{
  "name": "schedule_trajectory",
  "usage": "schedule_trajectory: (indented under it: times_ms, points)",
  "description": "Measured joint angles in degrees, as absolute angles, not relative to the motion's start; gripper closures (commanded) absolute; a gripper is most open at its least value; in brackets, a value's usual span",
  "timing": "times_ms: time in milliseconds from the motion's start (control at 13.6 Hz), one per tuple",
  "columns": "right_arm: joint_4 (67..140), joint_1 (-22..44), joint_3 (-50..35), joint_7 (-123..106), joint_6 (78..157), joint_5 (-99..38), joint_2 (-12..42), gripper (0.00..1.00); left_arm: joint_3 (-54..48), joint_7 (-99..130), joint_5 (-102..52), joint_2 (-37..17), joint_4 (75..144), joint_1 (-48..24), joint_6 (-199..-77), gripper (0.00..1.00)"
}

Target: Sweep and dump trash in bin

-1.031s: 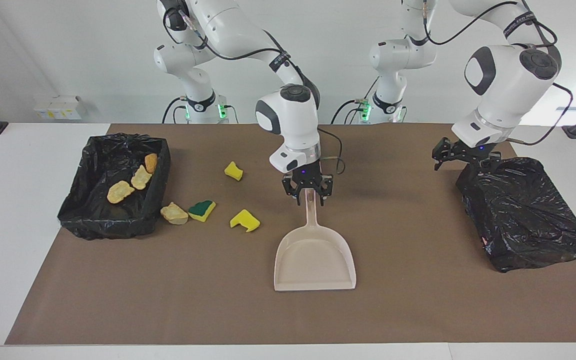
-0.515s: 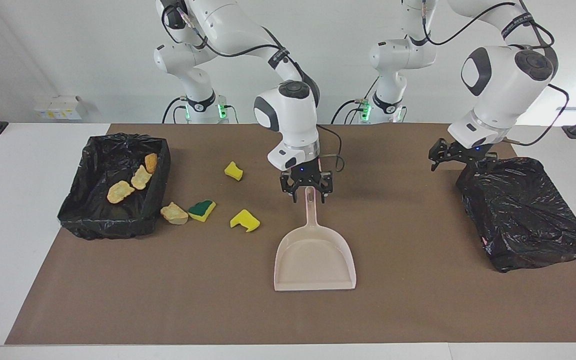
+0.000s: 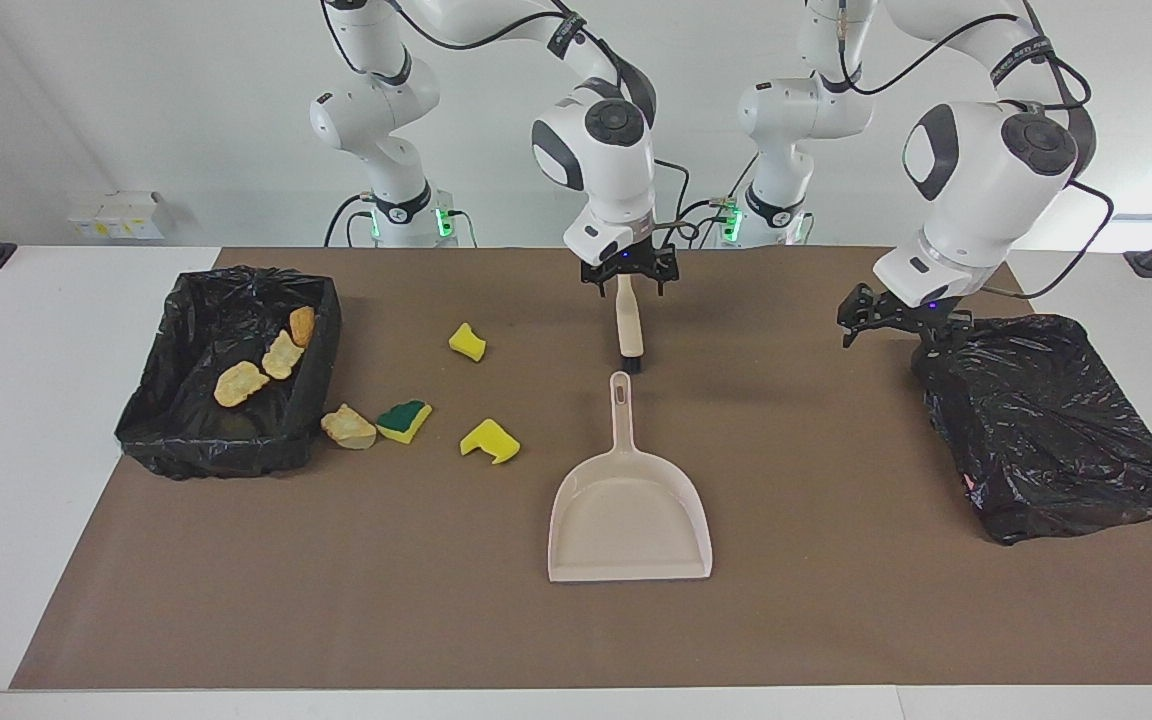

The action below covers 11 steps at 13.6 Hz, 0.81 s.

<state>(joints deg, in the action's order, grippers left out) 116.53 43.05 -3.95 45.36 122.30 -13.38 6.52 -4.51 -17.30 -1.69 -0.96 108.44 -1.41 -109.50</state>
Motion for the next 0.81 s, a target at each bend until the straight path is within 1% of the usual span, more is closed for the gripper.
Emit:
schedule_trajectory:
  times_ms: [221, 294, 442, 515, 589, 736, 810]
  points:
    - [121.2, 47.1, -4.0, 45.6, 125.1, -15.5, 6.2, 0.01, -4.5, -17.3, -1.7, -1.0, 108.5, -1.4, -109.5, 0.0]
    - [122.3, 48.3, -4.0, 45.7, 125.4, -15.5, 6.2, 0.12, -4.5, -17.3, -1.7, -1.0, 108.5, -1.3, -109.5, 0.0]
    - [124.8, 50.2, -4.0, 45.7, 125.8, -15.6, 6.2, 0.24, -4.5, -17.3, -1.7, -1.0, 108.7, -1.3, -109.5, 0.0]
    - [125.6, 50.7, -4.0, 45.7, 126.2, -15.6, 6.2, 0.32, -4.5, -17.3, -1.7, -1.0, 108.9, -1.3, -109.5, 0.0]
    - [126.0, 50.8, -4.0, 45.7, 126.4, -15.6, 6.2, 0.42, -4.5, -17.3, -1.7, -1.0, 109.1, -1.3, -109.5, 0.0]
    - [126.1, 50.8, -3.9, 45.7, 126.4, -15.6, 6.2, 0.49, -4.5, -17.3, -1.7, -1.0, 109.3, -1.2, -109.5, 0.0]
    - [126.1, 50.7, -3.9, 45.7, 126.4, -15.6, 6.2, 0.65, -4.5, -17.3, -1.7, -1.0, 109.3, -1.2, -109.5, 0.0]
